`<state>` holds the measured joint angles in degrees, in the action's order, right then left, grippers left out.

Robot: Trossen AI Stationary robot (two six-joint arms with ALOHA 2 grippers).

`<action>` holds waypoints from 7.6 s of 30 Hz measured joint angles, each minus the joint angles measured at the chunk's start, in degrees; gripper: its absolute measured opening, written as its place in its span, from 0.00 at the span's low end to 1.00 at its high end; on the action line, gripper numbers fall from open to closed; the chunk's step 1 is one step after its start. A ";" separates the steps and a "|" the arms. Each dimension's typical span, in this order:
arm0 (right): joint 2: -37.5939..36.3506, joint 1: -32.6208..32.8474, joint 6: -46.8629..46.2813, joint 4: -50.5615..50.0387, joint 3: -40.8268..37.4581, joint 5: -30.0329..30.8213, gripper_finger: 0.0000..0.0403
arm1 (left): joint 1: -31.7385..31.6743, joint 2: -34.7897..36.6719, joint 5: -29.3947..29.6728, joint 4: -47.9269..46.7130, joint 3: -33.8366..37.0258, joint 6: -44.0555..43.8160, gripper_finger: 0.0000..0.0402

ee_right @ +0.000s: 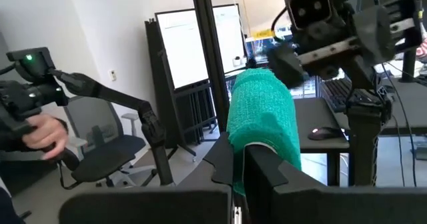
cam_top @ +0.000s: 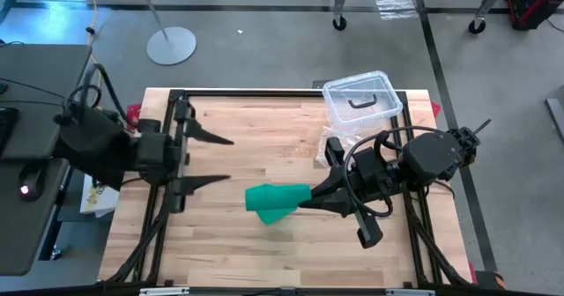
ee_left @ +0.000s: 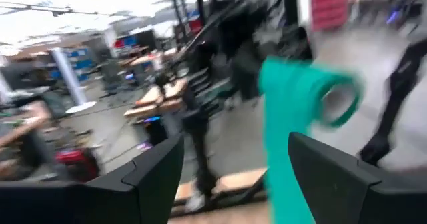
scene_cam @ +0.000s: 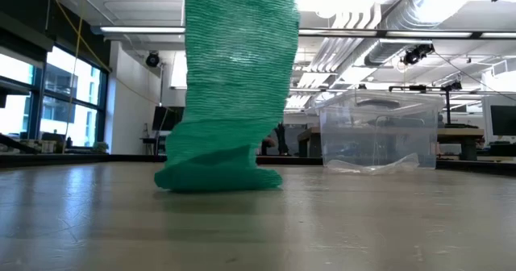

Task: Roll bandage
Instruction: Roll the green bandage

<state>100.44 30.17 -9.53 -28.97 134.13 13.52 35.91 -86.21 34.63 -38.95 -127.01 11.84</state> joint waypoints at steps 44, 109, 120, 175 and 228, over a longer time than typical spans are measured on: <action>0.00 0.57 0.47 -1.25 0.06 -0.17 0.01 | -0.27 -8.94 9.80 15.40 0.07 13.24 0.01; 0.52 -1.97 -6.70 -2.92 0.02 -3.33 0.01 | -5.07 -7.40 8.78 14.83 0.07 26.67 0.00; 0.52 -1.71 -2.35 -1.16 0.02 -1.38 0.01 | -3.70 -7.42 18.13 10.46 0.07 26.80 0.00; -1.31 -1.53 6.89 8.61 0.13 2.14 0.01 | -5.62 -6.07 18.70 1.20 0.09 21.85 0.60; -4.22 -4.04 2.03 -5.53 0.07 5.16 0.01 | 0.48 -5.71 13.28 11.76 0.09 -0.70 0.38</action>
<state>96.23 26.13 -7.51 -34.50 134.19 18.68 36.39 -91.92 47.91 -27.19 -126.91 11.14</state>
